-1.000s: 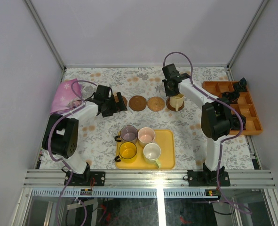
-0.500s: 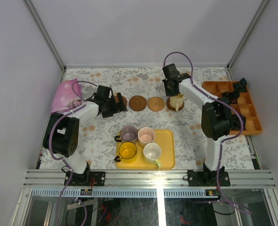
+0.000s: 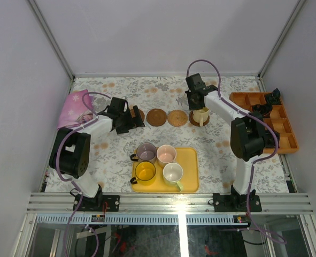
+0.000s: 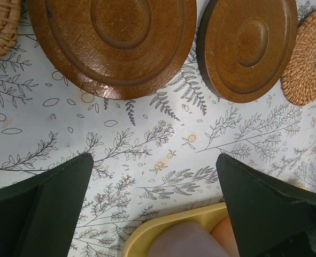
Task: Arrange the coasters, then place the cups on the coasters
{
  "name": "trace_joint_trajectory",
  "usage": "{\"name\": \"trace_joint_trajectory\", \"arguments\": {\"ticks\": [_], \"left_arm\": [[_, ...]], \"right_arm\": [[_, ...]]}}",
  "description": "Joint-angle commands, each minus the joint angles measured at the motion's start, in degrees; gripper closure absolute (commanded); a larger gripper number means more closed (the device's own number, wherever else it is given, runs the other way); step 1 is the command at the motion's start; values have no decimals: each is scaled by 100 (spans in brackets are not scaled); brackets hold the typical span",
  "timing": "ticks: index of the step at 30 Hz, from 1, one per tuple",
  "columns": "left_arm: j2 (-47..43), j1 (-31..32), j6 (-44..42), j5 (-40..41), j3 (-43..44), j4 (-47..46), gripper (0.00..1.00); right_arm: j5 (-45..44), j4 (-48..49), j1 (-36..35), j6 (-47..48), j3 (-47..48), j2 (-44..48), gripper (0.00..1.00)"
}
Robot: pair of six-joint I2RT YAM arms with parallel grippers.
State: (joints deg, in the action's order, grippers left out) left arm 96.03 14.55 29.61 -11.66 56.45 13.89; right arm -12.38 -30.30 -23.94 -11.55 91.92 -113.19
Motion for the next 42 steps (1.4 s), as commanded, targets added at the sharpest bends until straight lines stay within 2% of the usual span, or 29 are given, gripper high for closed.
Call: {"name": "trace_joint_trajectory", "arguments": {"ticks": [1,20,33,35,39,42], "left_arm": [[80,13,-130,-54,130,-188,0],[123,17,-113,-52,102,-211,0],[131,9,-122,-65,59,-220,0],[141,13,-121,-74,62,-220,0],[167,13,-122,-82,84,-220,0],[171,11,-122,-92,82,-222,0]], "right_arm": [[100,295,14,-3,-103,367,100],[230,498,15,88,-235,589,100],[17,284,17,9,-56,309,100],[-20,244,13,-3,-16,283,95],[-60,225,13,-9,0,271,73],[-70,218,15,-16,2,271,64]]}}
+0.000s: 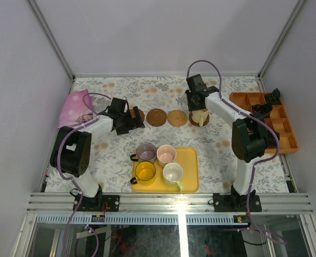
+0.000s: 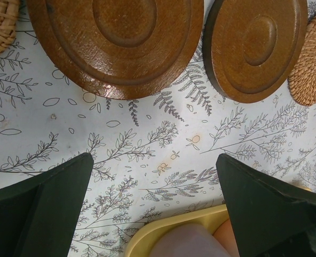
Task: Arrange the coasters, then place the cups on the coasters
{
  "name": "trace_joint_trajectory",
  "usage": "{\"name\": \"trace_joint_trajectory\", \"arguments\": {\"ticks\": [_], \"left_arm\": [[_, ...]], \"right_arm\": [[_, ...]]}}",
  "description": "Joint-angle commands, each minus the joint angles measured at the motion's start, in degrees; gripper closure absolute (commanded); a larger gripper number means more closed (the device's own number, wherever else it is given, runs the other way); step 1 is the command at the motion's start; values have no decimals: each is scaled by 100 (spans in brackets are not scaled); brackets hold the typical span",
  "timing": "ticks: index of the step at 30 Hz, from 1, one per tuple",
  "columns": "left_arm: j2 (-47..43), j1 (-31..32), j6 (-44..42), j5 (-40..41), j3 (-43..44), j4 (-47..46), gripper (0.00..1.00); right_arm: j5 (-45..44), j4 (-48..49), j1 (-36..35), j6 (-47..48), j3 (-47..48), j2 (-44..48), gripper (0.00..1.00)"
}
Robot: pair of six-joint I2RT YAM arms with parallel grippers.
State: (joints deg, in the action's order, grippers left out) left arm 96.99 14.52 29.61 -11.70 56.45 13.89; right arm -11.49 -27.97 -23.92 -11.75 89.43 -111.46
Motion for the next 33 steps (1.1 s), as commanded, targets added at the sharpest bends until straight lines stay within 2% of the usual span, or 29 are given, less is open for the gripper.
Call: {"name": "trace_joint_trajectory", "arguments": {"ticks": [1,5,17,26,33], "left_arm": [[78,15,-122,-94,85,-219,0],[70,16,-117,-95,77,-216,0],[15,15,-148,-94,109,-179,0],[-114,16,-148,-120,208,-154,0],[-235,13,-173,-142,196,-122,0]], "right_arm": [[-161,-16,11,-2,252,99,62],[-155,-23,13,-13,249,116,58],[-224,-84,2,-37,127,601,57],[-256,-49,-16,-286,-447,1874,54],[391,-220,-300,-712,-1440,2976,51]]}}
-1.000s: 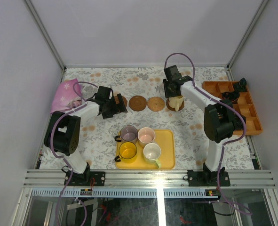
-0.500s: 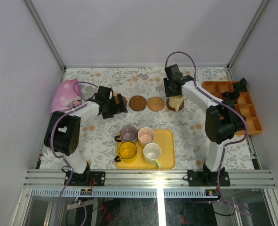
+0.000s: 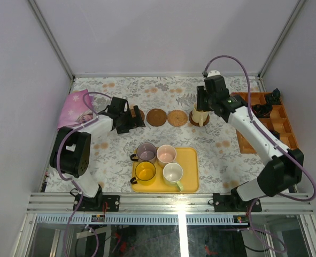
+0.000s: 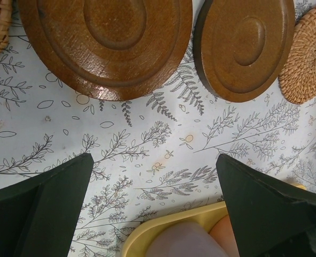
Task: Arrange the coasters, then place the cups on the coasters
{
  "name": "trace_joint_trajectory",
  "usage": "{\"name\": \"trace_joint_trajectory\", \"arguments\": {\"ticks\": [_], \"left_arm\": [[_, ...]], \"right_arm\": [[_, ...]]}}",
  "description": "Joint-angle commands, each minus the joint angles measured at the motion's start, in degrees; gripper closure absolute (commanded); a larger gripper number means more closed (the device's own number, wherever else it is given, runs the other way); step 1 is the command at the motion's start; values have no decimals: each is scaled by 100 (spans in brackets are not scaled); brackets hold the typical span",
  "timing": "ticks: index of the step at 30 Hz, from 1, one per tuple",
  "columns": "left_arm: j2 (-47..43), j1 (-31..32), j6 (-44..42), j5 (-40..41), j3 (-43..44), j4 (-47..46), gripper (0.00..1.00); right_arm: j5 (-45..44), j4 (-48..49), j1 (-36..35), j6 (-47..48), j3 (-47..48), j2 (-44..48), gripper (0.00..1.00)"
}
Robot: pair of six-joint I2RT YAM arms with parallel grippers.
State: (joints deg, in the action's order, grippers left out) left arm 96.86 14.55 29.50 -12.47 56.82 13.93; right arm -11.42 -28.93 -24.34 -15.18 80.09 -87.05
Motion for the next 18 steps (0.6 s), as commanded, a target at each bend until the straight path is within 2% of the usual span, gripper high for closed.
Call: {"name": "trace_joint_trajectory", "arguments": {"ticks": [1,6,14,18], "left_arm": [[-254,14,-163,-64,148,-128,0],[-510,26,-194,-18,-13,-151,0],[-882,96,-149,35,-344,-253,0],[-1003,109,-121,48,-428,-283,0]], "right_arm": [[368,-141,-385,-441,-703,703,49],[414,-368,-1201,-974,-1398,1276,43],[1017,-494,-2117,-1211,-2264,2099,43],[1207,-1091,-2664,-1197,-2475,2558,35]]}}
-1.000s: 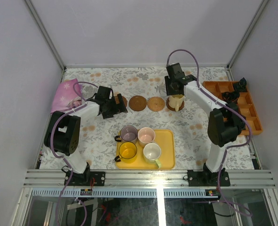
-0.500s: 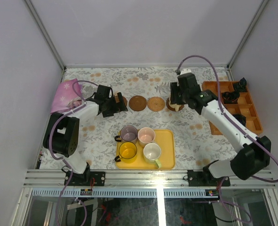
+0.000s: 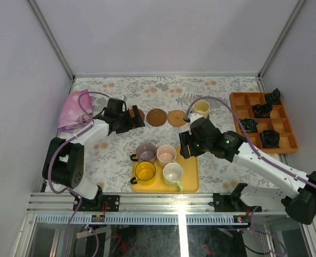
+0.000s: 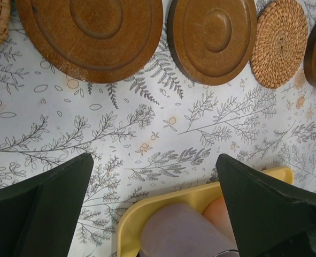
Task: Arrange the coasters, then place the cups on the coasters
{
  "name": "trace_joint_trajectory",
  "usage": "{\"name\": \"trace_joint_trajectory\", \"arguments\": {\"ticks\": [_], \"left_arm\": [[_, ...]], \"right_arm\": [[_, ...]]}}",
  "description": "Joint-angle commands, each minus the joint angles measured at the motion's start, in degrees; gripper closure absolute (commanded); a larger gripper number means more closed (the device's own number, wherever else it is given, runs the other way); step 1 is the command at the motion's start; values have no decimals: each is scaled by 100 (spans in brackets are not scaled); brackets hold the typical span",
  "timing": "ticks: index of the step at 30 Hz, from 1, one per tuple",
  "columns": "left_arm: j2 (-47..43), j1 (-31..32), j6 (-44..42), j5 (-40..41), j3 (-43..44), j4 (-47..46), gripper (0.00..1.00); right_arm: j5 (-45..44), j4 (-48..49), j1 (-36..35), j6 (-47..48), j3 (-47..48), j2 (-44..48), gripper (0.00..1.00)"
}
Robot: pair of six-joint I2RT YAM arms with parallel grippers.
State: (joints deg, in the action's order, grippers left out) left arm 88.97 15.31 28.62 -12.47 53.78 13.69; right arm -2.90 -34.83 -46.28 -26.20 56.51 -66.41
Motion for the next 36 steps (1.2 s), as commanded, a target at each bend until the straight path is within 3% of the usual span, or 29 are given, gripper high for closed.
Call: {"name": "trace_joint_trajectory", "arguments": {"ticks": [1,4,10,24,32,36], "left_arm": [[-232,33,-28,58,-142,-266,0],[-258,50,-7,77,-153,-288,0],[-316,95,20,124,-162,-281,0],[-273,134,46,149,-243,-304,0],[-195,162,5,177,-219,-267,0],[-127,181,12,149,-206,-266,0]], "right_arm": [[410,-589,-622,-109,-178,631,30],[646,-682,-1062,-255,-436,1035,11],[729,-740,-1725,-526,-761,1181,0],[-171,-819,-2836,-622,-647,-217,3],[-432,-352,-2939,-936,-814,-301,14],[-502,-207,-2939,-962,-864,-366,26]]}}
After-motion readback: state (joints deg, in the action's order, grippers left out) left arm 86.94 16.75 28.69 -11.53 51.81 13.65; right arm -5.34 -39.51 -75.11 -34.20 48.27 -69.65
